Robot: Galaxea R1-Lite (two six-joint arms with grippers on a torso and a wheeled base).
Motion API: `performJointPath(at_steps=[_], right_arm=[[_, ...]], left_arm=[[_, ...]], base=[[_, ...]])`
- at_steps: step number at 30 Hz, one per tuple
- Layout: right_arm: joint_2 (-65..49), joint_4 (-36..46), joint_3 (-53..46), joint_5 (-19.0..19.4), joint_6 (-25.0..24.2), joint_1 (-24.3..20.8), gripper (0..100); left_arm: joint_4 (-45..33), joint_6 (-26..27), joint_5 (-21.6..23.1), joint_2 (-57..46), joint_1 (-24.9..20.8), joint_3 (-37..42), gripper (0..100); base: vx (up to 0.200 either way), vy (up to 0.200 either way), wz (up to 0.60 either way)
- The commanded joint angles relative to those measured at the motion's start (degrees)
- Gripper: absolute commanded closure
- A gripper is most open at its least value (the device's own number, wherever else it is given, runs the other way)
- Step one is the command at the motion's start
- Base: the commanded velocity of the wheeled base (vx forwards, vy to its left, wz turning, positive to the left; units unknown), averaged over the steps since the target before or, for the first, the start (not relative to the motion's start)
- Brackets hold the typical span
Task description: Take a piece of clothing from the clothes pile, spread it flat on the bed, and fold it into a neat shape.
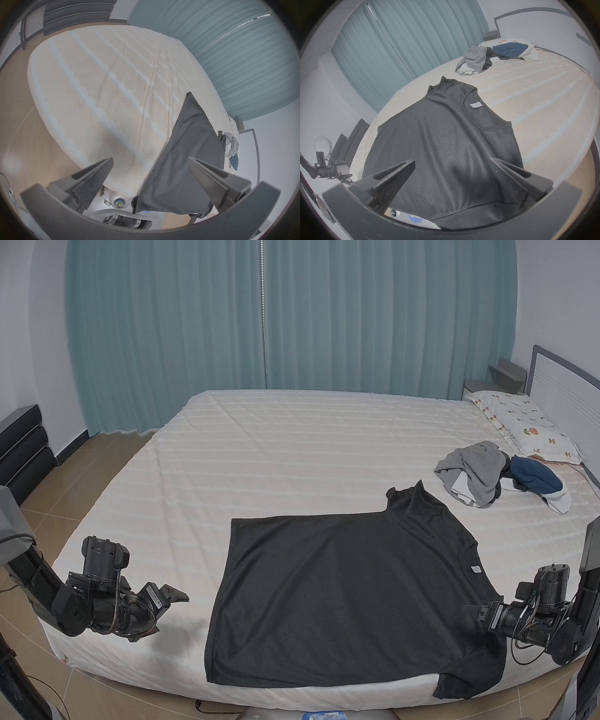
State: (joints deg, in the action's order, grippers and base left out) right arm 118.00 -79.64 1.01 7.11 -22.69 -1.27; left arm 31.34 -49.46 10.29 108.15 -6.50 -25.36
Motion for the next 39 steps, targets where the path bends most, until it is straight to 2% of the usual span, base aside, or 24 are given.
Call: performJointPath(at_steps=[1, 9, 13, 19, 24, 28, 33, 35, 36, 39], right_arm=[[0.0, 0.0, -0.2, 0.0, 0.0, -0.1, 0], [0.2, -0.1, -0.1, 0.1, 0.0, -0.1, 0], [0.4, -0.1, 0.2, 0.2, -0.3, -0.4, 0], [0.5, -0.1, 2.2, -0.3, -5.5, -3.7, 0], [-0.1, 0.3, 7.0, -0.4, -8.0, -4.3, 0], [0.9, 1.9, 13.7, -0.5, -8.1, -3.7, 0], [3.3, 9.4, 24.1, -0.3, -8.3, -3.5, 0], [3.5, 9.8, 24.8, -0.3, -8.3, -3.5, 0], [5.9, 11.6, 30.4, -0.4, -9.3, -3.6, 0], [7.6, 12.2, 34.1, -0.4, -9.5, -3.7, 0]], left_arm=[[0.0, 0.0, 0.0, 0.4, -0.1, 0.0, 0], [-0.1, -0.2, 0.0, 0.4, -0.6, 0.0, 0], [-0.1, -0.2, 0.0, 0.1, -0.6, 0.1, 0], [0.1, -2.1, 0.0, -0.1, -0.7, 0.0, 0], [-0.1, -3.4, -0.3, -0.7, -1.5, -1.7, 0], [-0.5, -3.4, -0.5, 0.0, -0.8, -6.8, 0], [-0.7, -3.0, -0.4, 4.9, -0.6, -16.4, 0], [-0.8, -3.0, -0.4, 5.5, -0.6, -17.2, 0], [-0.8, -3.1, -0.5, 11.4, -0.8, -24.0, 0], [-1.1, -2.9, -0.6, 16.6, -1.5, -31.2, 0]], base=[[0.0, -0.2, 0.0], [0.0, -0.2, 0.0], [0.0, 0.0, 0.0], [0.0, 0.0, 0.0], [0.0, 0.0, 0.0], [0.0, 0.0, 0.0], [0.0, 0.0, 0.0], [0.0, 0.0, 0.0], [0.0, 0.0, 0.0], [0.0, 0.0, 0.0]])
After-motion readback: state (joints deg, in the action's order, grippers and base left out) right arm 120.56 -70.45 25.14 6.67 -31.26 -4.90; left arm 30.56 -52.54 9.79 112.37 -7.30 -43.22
